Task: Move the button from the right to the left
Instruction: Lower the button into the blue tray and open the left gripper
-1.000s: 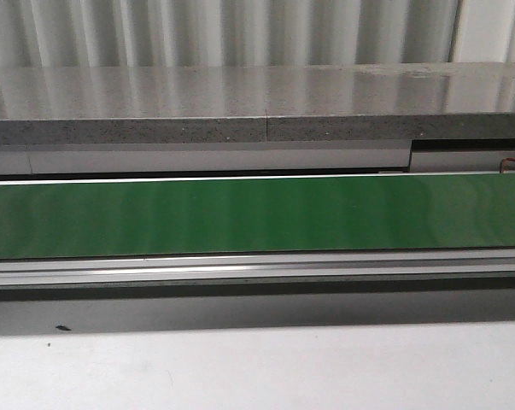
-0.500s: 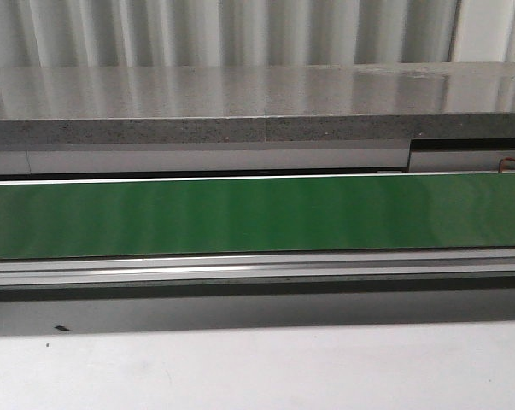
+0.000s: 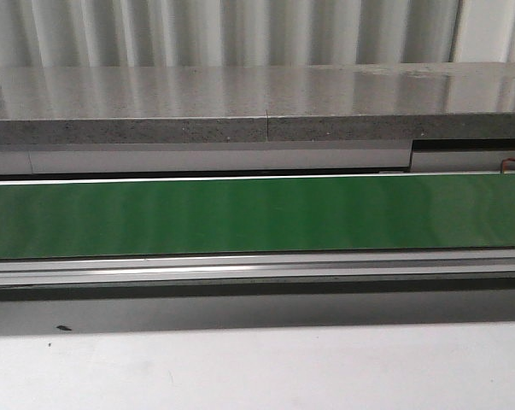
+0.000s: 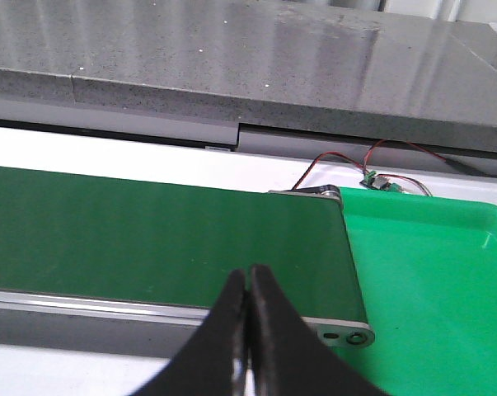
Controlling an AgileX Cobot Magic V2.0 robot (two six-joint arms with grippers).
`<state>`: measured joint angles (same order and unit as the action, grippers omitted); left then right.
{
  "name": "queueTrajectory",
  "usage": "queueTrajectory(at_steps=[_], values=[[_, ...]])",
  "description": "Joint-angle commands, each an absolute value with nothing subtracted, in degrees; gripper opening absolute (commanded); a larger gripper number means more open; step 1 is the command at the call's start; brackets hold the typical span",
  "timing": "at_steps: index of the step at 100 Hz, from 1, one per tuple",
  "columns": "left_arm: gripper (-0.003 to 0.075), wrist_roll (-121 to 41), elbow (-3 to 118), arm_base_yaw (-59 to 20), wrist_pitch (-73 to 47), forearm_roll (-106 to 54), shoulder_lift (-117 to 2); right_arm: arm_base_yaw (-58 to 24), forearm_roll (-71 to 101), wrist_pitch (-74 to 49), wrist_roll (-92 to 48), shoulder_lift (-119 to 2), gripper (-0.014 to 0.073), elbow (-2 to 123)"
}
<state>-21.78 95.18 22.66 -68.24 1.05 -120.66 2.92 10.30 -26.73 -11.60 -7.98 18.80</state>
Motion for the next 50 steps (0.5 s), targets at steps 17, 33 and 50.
queueTrajectory(at_steps=[17,33,50], values=[[0.0099,-9.28,97.08,20.92,-64.01,-2.90,-108.46,2.99,10.81,-22.03,-11.89,-8.59,-0.0068,20.11],[0.0062,-1.26,94.89,17.04,-60.22,-2.99,-103.28,2.99,10.81,-22.03,-11.89,-8.59,-0.0068,20.11],[0.0057,0.30,91.22,11.49,-55.71,-3.29,-99.58,2.99,10.81,-22.03,-11.89,-8.59,-0.0068,20.11]])
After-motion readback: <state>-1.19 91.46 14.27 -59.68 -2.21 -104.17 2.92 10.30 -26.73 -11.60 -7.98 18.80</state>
